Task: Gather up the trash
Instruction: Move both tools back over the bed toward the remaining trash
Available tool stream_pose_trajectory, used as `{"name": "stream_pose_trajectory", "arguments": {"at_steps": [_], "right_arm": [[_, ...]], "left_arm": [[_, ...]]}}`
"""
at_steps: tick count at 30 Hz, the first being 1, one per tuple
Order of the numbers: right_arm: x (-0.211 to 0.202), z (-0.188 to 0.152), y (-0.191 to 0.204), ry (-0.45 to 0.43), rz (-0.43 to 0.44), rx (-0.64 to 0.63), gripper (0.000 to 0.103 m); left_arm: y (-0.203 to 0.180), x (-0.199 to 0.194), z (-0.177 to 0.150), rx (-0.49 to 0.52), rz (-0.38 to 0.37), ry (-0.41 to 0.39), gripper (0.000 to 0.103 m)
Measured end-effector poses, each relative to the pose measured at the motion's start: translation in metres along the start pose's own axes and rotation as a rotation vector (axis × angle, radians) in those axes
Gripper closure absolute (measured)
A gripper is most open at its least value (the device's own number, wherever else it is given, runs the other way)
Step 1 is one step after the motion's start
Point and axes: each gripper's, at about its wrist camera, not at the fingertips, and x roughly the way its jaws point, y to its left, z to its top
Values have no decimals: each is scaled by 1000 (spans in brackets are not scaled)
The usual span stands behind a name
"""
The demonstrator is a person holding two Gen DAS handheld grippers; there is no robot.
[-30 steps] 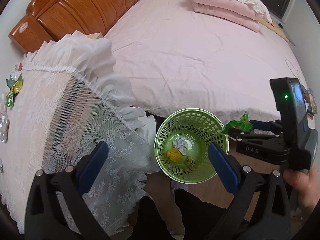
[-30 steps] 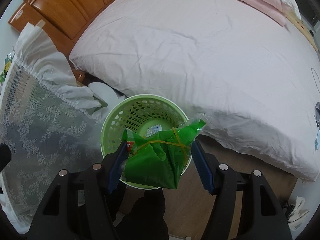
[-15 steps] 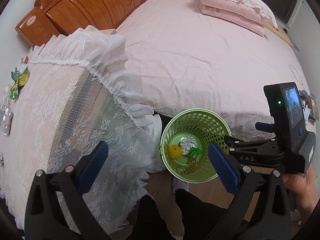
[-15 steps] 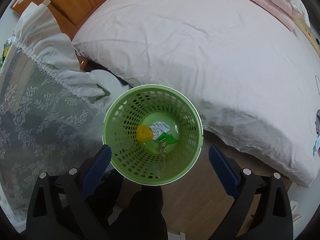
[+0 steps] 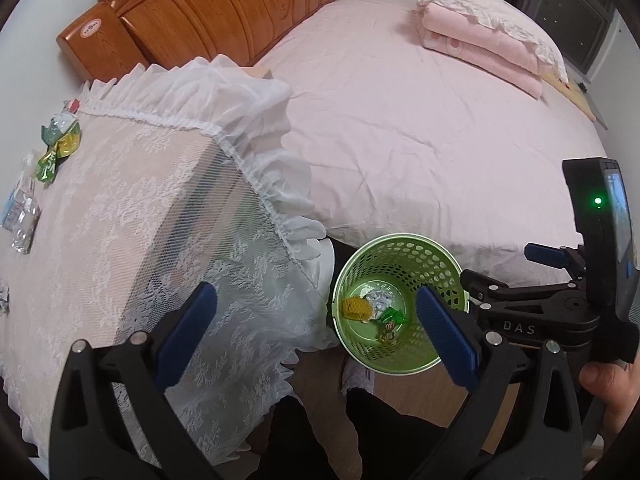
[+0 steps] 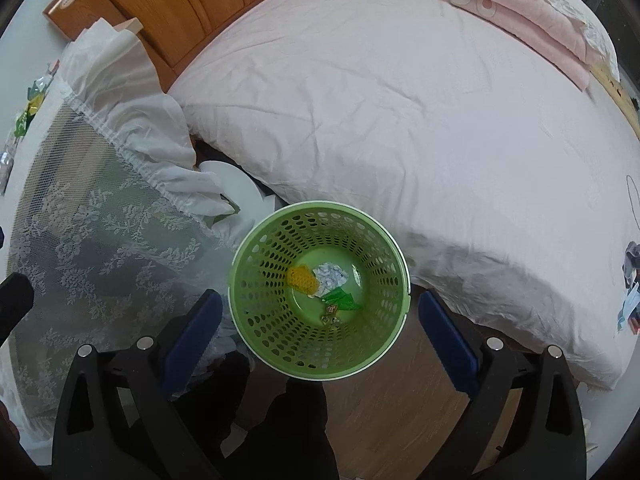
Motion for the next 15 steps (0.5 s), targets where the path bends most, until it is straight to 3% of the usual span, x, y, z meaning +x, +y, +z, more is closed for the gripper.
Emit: {"name": "stream_pose_trajectory", "arguments": {"at_steps": [9, 15], "right_arm": [[-91, 38, 82, -226, 45, -179, 2], [-144, 61, 149, -356, 169, -284, 2]], "left_arm": [[85, -63, -5, -202, 120, -121, 8], [166, -99, -30, -378, 220, -164, 8]]}}
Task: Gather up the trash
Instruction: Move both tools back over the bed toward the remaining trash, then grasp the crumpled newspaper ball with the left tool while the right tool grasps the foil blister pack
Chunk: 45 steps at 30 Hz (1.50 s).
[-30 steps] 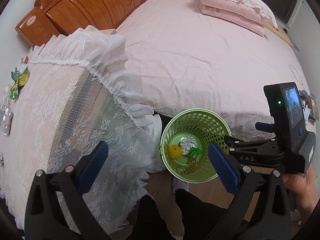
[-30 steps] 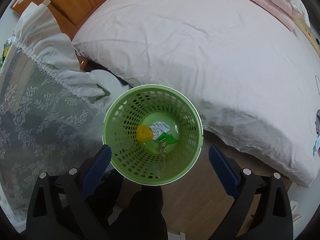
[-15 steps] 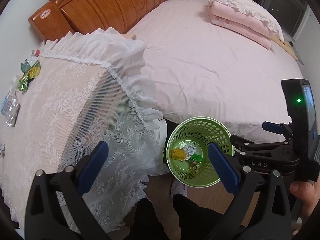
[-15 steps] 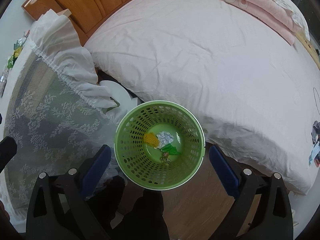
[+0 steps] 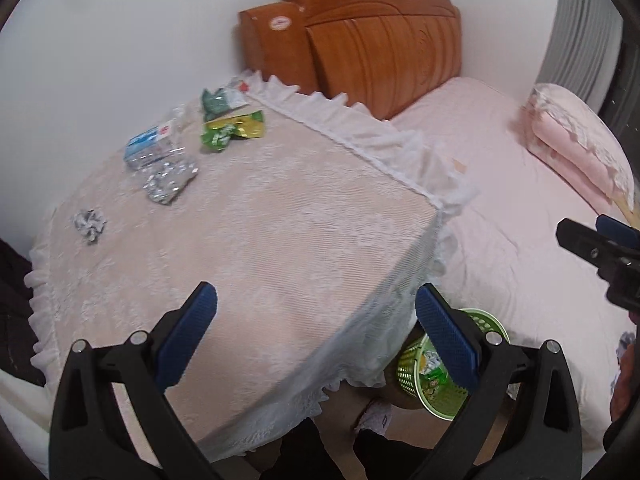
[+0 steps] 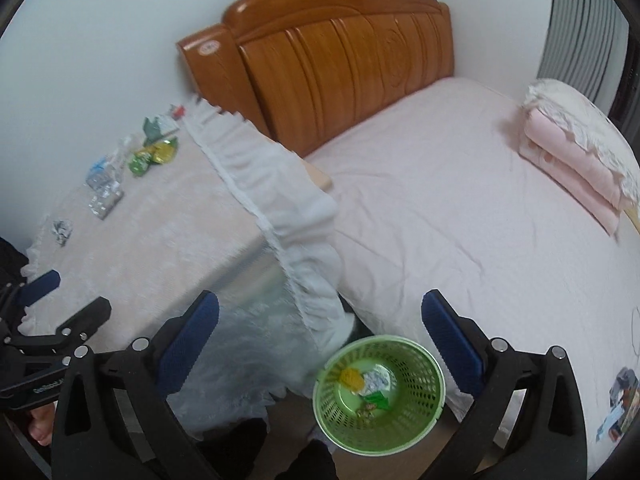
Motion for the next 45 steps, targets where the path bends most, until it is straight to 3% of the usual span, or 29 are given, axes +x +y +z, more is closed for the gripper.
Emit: {"name": "stream_pose_trajectory", "arguments": {"at_steps": [7, 17, 28, 32, 40, 45], "right_arm": [[-8, 37, 85, -69, 115, -109, 2], [4, 51, 181, -56, 207, -216, 2], [42, 52, 236, 22, 193, -242, 2], [66, 55, 254, 69, 177, -238, 2], [109, 64, 286, 132, 181, -243, 2], [125, 67, 301, 152, 193, -253, 2]], "left_arm": [[95, -11, -1, -191, 91, -24, 8], [181, 1, 0, -316, 190, -23, 8], [295, 88, 24, -418, 305, 27, 8], [335, 123, 29, -474, 307, 45, 8], [362, 176, 42, -460, 305, 95, 8], [367, 188, 48, -452, 271, 107, 32]]}}
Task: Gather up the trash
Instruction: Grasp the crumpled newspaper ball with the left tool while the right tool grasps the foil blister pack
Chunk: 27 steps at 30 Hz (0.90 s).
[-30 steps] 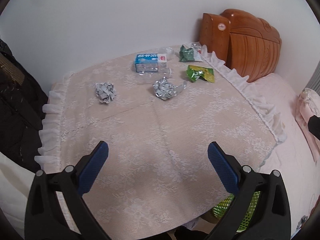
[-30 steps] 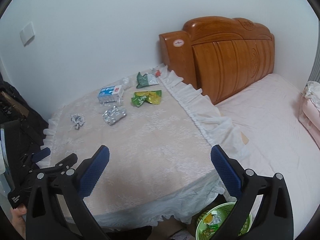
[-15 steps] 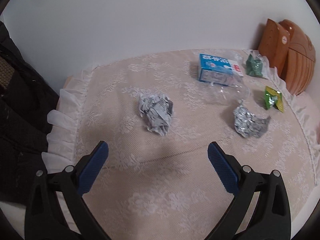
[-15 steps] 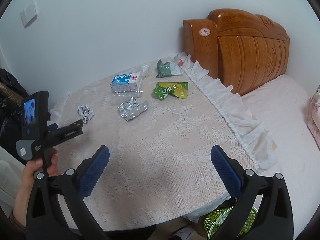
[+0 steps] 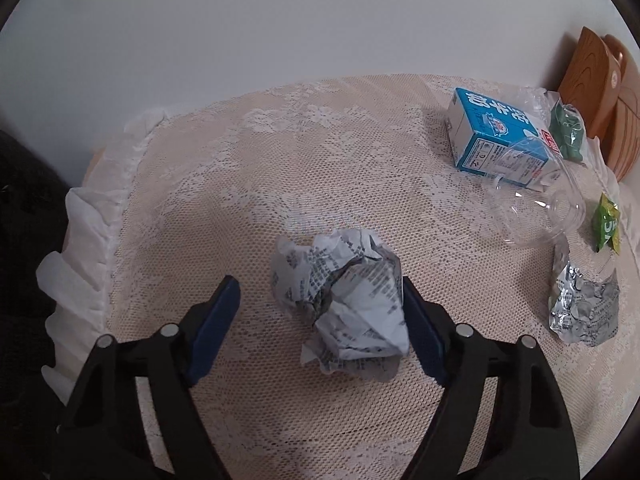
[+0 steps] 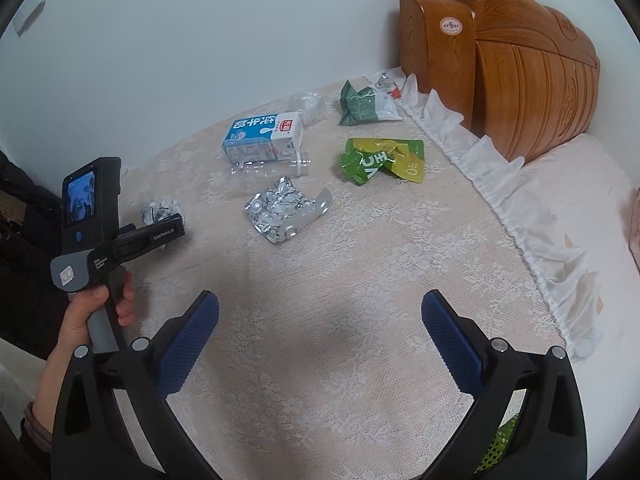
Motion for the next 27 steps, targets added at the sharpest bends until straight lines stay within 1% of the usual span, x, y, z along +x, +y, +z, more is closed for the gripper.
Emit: {"name": "stream_pose_trajectory", "arguments": {"at_steps": [1, 3, 5, 6, 8, 11, 14, 17, 20, 21, 24, 27], "right_arm": [[3, 1, 1, 4, 3, 0, 2], [10, 4, 3, 16, 5, 5, 2], [17, 7, 3, 24, 13, 20, 2], [22, 10, 2, 28, 21, 35, 2], [32, 17, -1, 30, 39, 69, 2], [57, 35, -4, 47, 52, 154, 2], [79, 51, -3, 58, 47, 254, 2], [101, 62, 4, 74, 29, 320, 2], [120, 67, 14, 86, -24, 368, 2], [127, 67, 19, 90, -61, 372, 2], [145, 66, 28, 120, -136, 370, 2], [156, 64, 31, 138, -167, 366, 2]], "left_arm": [[0, 0, 1, -3, -11, -3, 36], [-1, 1, 3, 5, -22, -6, 47], [-5, 0, 4, 19, -28, -11, 54], [-6, 0, 4, 25, -25, -13, 55], [-8, -1, 5, 27, -29, -17, 57], [-9, -4, 5, 28, -29, -25, 58], [-9, -9, 4, 30, -38, -29, 58], [-7, -12, 3, 43, -35, -37, 58], [-4, -14, 3, 45, -40, -36, 58], [-2, -14, 3, 40, -44, -35, 58], [2, -15, 3, 34, -51, -33, 58], [5, -15, 3, 39, -46, -30, 58]]}}
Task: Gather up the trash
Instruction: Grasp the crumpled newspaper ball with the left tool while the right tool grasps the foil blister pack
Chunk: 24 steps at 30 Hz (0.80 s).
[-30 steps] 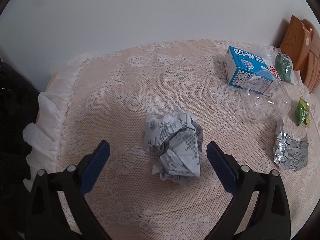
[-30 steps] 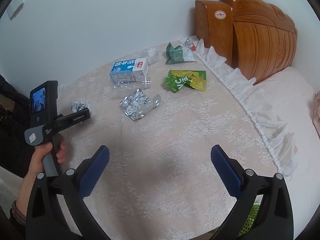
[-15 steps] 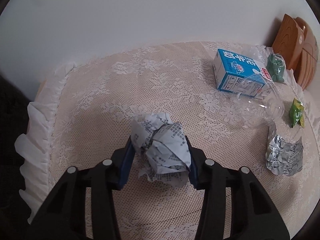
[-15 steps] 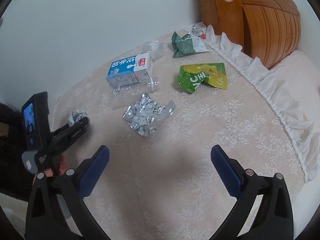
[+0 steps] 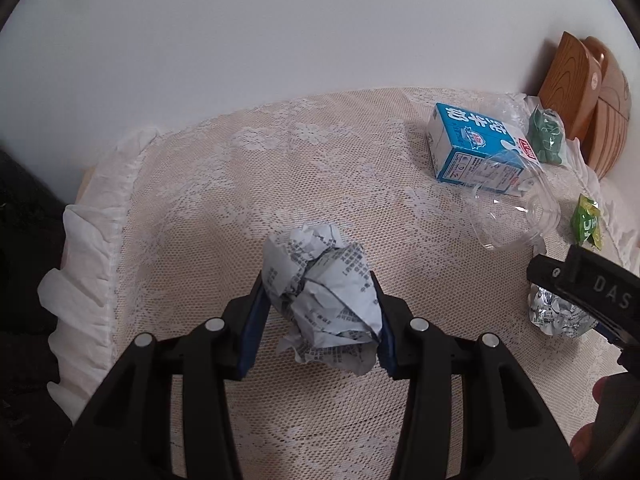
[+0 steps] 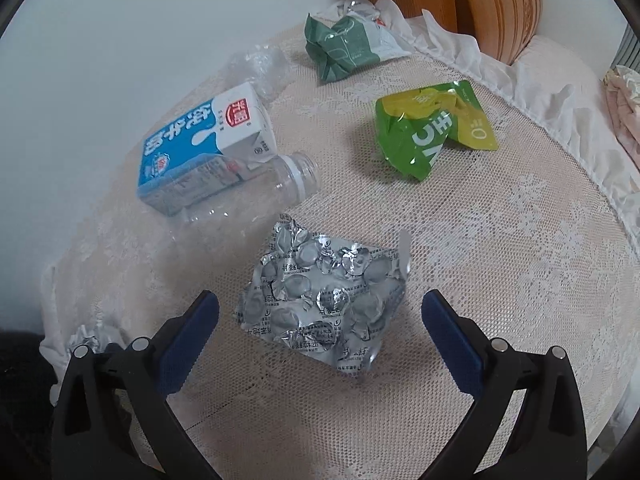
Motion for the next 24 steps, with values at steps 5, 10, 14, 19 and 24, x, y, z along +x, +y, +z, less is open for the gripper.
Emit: {"name": "stream_pose_trajectory", "arguments": {"at_steps": [5, 10, 14, 19, 24], "right_arm": [[3, -1, 1, -14, 5, -33, 13], [-4, -1, 0, -38, 45, -57, 29], [-14, -3, -10, -41, 74, -48, 33], [-37, -3, -34, -54, 134, -61, 33], [-64, -18, -57, -80, 149, -115, 33]], "left_arm": [[2, -3, 1, 0, -1, -9, 58], [6, -13, 1, -15, -11, -24, 58], [5, -26, 0, -8, -5, -41, 58], [-7, -47, -6, 20, 7, -65, 58], [-30, -76, -25, 56, -7, -80, 58]]}}
